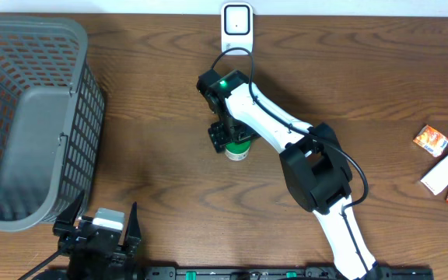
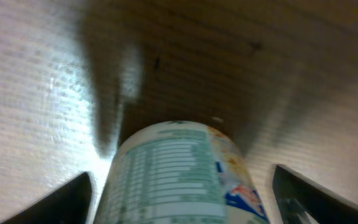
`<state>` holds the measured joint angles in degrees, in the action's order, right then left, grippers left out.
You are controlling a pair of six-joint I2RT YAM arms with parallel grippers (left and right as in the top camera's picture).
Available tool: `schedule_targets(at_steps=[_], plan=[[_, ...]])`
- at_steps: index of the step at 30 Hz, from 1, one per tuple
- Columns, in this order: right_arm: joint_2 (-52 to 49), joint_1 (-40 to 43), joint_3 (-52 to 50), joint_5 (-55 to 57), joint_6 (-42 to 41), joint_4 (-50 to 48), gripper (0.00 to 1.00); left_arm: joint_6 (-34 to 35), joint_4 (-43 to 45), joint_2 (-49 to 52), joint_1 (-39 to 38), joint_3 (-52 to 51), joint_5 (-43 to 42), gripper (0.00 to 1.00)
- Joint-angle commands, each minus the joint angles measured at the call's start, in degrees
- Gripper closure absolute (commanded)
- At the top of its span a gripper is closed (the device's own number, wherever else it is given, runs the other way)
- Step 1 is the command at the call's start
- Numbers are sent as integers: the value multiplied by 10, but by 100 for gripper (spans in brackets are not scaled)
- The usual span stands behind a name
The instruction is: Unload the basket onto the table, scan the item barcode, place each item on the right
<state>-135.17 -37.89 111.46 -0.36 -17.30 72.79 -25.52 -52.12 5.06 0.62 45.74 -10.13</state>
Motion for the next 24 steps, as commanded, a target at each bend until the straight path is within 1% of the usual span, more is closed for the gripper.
schedule_targets(at_steps=[1, 6, 14, 19, 24], plan=[[0, 0, -6, -1, -29, 9, 4, 3, 0, -3, -1, 2, 3, 13], [12, -4, -6, 5, -48, 2, 2, 3, 1, -3, -1, 2, 3, 13], [26, -8, -6, 6, -50, -9, 6, 3, 1, -3, -1, 2, 3, 13], [28, -19, -6, 49, -61, -12, 9, 3, 1, -3, -1, 2, 3, 13], [28, -33, -6, 50, -60, -10, 10, 3, 1, -3, -1, 2, 3, 13]])
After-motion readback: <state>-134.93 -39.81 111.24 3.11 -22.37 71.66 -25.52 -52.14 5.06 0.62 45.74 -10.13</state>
